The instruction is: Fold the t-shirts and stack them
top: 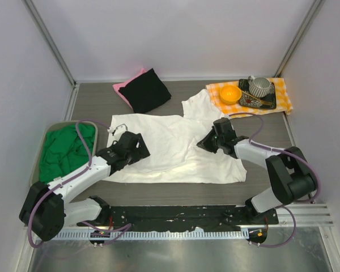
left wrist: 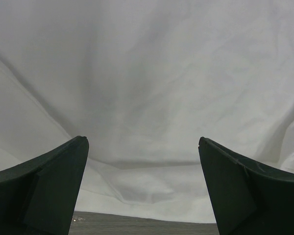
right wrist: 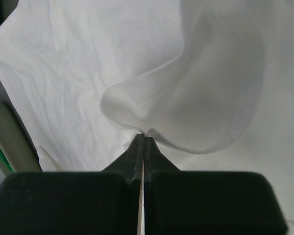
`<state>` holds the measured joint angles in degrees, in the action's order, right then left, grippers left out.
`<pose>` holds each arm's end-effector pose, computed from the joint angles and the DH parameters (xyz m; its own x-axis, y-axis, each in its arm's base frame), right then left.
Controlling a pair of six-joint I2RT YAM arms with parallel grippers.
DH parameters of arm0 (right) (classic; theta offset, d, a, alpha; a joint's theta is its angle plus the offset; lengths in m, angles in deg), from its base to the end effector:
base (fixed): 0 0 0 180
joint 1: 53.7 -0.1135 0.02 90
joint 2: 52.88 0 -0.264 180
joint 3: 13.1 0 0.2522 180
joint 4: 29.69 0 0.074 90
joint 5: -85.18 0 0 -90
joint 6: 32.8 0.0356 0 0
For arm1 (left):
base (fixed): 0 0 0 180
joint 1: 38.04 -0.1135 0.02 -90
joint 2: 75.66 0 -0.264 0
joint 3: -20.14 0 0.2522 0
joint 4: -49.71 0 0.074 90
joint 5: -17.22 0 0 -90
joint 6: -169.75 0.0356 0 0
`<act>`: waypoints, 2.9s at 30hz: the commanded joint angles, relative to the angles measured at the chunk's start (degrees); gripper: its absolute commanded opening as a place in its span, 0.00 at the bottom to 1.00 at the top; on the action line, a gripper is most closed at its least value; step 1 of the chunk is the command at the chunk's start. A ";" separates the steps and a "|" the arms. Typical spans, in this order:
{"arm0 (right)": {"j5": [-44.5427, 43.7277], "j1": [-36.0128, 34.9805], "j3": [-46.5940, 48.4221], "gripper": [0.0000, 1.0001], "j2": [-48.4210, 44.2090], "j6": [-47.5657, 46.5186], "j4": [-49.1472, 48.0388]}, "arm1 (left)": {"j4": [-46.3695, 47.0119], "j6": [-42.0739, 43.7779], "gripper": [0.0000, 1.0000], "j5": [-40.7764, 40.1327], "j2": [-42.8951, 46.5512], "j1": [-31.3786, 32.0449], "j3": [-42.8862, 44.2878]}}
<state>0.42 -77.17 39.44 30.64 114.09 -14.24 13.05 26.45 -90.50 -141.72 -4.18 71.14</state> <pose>0.2573 0.1152 0.1667 -0.7436 0.5865 -0.3211 0.3085 0.7270 0.6135 0.1914 -0.1154 0.2045 -0.6896 -0.4571 -0.5618 -0.2990 0.8862 -0.3539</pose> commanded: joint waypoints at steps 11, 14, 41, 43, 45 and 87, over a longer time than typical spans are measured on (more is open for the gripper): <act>0.40 -6.85 13.42 0.71 10.25 -8.27 -9.27 | 1.80 1.27 1.00 -0.48 0.76 -1.26 -1.46; -4.52 -7.82 13.16 0.96 7.36 -11.09 -8.64 | 0.84 1.53 1.00 -0.91 1.81 -1.35 -1.64; -9.01 -21.89 -10.66 1.00 -19.54 -11.53 0.42 | -12.53 4.52 0.98 9.18 0.85 -2.75 5.74; -9.19 -22.06 -11.45 1.00 -19.37 -11.44 -0.37 | -11.57 4.52 0.96 12.52 -0.11 -2.75 6.27; -9.19 -22.24 -11.89 1.00 -19.10 -11.18 -0.64 | -11.65 4.52 0.93 13.75 -1.61 -2.75 6.88; -6.11 -22.59 -20.15 1.00 -20.60 -10.92 -11.01 | -19.29 17.53 0.72 13.85 -21.21 -28.42 18.75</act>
<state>-5.73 -99.37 20.25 10.75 103.64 -21.58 -7.02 42.78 -77.16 -162.09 -31.63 86.59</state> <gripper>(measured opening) 0.996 0.733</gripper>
